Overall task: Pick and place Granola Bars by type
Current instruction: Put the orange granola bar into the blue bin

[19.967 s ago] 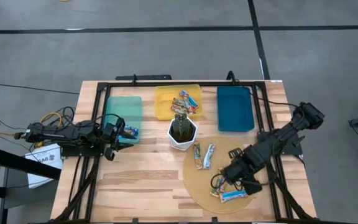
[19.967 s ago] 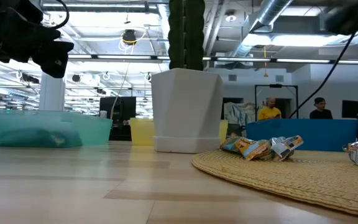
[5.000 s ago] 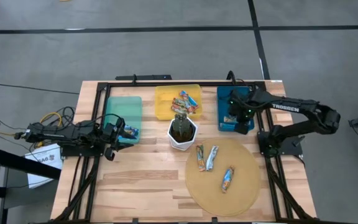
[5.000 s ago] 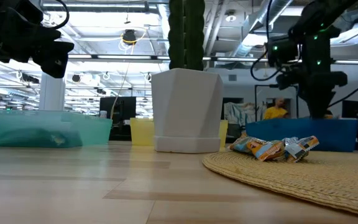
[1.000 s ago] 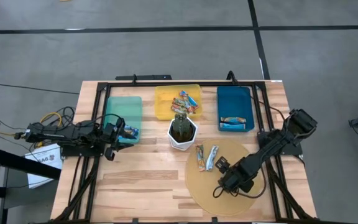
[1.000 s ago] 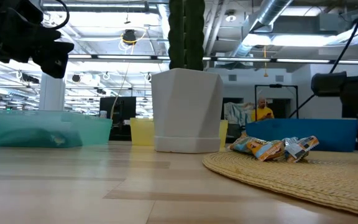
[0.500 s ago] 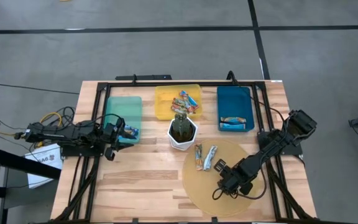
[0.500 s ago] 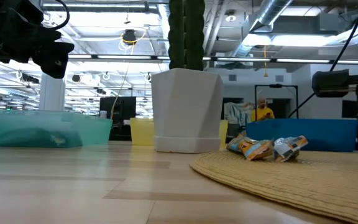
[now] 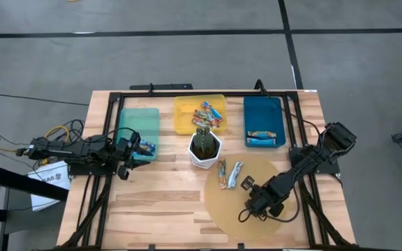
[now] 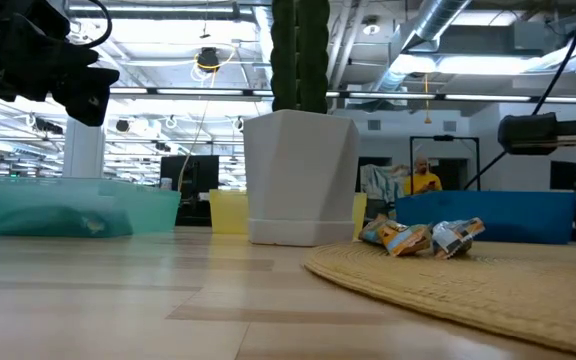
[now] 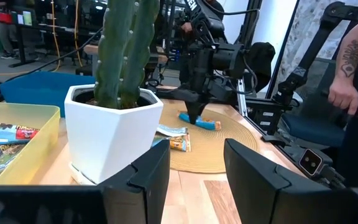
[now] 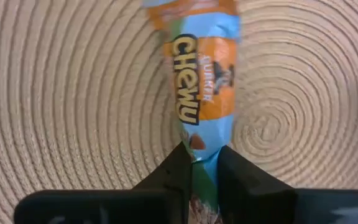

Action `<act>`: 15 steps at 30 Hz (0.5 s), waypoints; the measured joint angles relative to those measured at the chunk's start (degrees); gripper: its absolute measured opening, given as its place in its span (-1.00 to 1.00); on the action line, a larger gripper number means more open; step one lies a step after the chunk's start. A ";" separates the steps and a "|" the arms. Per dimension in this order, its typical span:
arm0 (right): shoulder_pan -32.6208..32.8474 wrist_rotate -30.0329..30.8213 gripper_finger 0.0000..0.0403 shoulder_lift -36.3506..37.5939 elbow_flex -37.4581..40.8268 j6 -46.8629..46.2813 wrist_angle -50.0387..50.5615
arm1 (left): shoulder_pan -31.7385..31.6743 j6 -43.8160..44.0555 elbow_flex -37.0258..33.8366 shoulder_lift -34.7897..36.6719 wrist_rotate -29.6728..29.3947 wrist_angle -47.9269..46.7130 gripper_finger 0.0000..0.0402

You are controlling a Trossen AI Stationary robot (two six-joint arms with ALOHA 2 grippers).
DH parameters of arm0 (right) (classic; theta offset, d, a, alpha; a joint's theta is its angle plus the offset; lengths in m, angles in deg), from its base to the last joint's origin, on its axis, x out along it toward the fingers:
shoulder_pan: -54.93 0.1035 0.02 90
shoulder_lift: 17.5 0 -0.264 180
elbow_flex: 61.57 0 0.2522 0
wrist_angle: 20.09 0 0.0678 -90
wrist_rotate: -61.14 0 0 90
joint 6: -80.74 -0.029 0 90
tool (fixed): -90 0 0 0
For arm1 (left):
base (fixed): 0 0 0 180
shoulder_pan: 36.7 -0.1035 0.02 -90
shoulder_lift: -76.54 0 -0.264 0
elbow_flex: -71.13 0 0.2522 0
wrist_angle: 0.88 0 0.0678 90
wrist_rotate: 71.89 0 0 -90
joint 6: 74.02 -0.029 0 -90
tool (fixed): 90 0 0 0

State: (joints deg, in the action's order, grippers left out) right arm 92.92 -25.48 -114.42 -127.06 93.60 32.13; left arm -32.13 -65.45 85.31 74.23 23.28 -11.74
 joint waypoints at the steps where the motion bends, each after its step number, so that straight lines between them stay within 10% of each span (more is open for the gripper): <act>1: -0.21 0.00 -0.81 0.52 0.11 -0.41 0.61 | -0.02 -0.01 0.00 0.00 0.00 0.00 -0.28; 15: -8.79 -1.88 -0.89 16.50 0.02 -18.56 2.09 | 0.00 -0.01 -0.02 0.00 0.00 0.00 -0.28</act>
State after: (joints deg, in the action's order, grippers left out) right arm 84.13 -27.36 -97.92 -127.05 75.04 34.22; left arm -32.13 -65.46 85.29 74.23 23.28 -11.74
